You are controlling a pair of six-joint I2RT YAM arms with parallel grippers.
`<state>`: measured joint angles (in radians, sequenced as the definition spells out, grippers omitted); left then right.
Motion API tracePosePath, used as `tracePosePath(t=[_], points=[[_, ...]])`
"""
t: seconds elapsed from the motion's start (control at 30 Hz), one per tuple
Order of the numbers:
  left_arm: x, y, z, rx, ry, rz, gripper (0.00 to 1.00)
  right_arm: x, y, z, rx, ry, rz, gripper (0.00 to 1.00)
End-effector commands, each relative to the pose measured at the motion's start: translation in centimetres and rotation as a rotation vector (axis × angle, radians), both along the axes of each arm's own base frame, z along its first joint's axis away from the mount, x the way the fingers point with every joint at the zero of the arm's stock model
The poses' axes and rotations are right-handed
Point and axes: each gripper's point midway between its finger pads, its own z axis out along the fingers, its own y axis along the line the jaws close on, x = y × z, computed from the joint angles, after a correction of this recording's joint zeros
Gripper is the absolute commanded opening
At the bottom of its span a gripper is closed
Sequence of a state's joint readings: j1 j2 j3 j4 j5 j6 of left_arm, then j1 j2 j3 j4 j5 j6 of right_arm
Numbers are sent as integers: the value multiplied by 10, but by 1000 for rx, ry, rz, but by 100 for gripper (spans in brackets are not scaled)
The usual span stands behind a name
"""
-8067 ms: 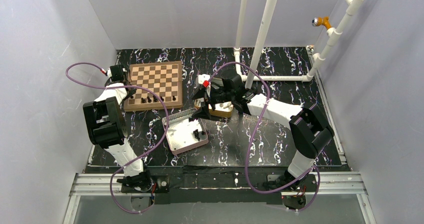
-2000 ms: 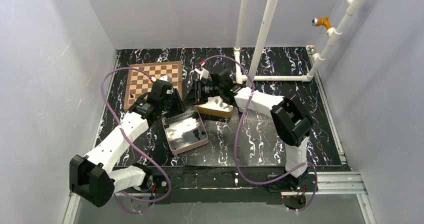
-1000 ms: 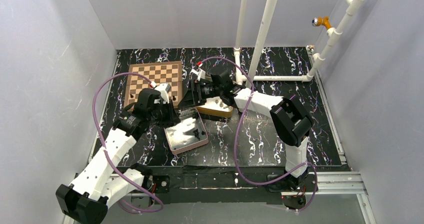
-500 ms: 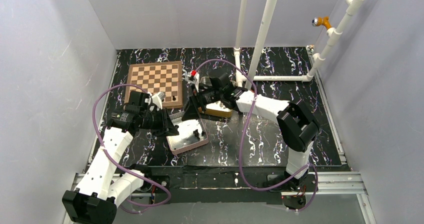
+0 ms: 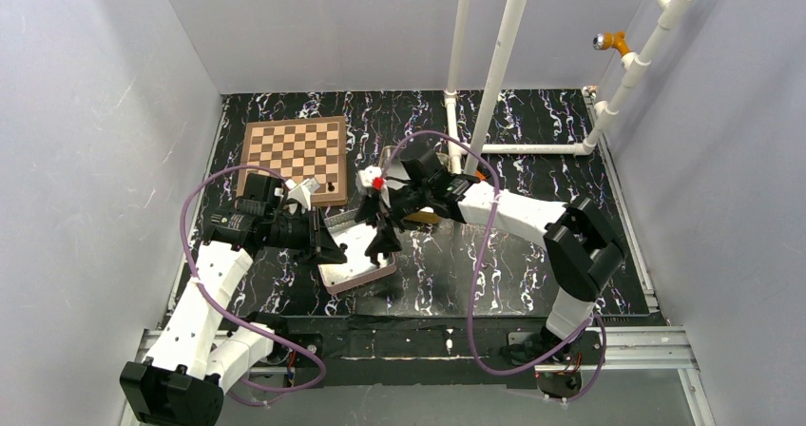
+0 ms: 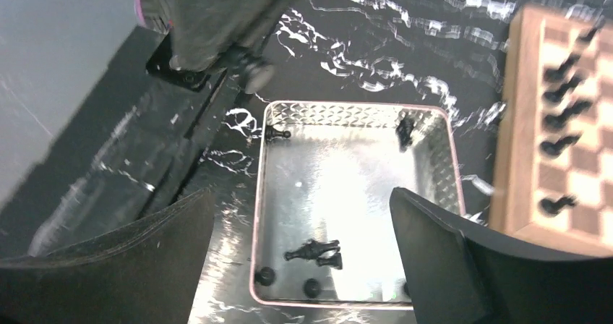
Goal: Set up the chess pieces on the board
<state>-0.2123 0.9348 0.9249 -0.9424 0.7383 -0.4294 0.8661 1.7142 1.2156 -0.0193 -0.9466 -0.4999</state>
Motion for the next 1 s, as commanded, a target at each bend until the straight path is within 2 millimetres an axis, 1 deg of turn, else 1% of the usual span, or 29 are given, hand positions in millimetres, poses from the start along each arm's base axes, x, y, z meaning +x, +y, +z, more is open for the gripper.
tracePosePath(t=[0.0, 0.07, 0.17, 0.33, 0.6, 0.73, 0.87, 0.97], points=[[-13, -12, 11, -118, 32, -69, 0, -20, -18, 16, 165, -378, 273, 98], [-12, -16, 14, -153, 42, -84, 0, -26, -19, 19, 198, -419, 332, 98], [-9, -20, 15, -186, 64, -99, 0, -28, -14, 25, 224, -454, 358, 97], [-4, -26, 14, -221, 79, -116, 0, -33, -8, 33, 238, -487, 374, 87], [1, -34, 9, -236, 112, -141, 0, -42, -3, 40, 244, -492, 390, 74], [4, -36, 11, -240, 110, -148, 0, -44, -3, 39, 236, -492, 391, 64], [4, -37, 11, -245, 113, -152, 0, -42, -3, 39, 228, -501, 383, 52], [4, -38, 12, -248, 113, -155, 0, -41, -3, 40, 230, -507, 381, 44]])
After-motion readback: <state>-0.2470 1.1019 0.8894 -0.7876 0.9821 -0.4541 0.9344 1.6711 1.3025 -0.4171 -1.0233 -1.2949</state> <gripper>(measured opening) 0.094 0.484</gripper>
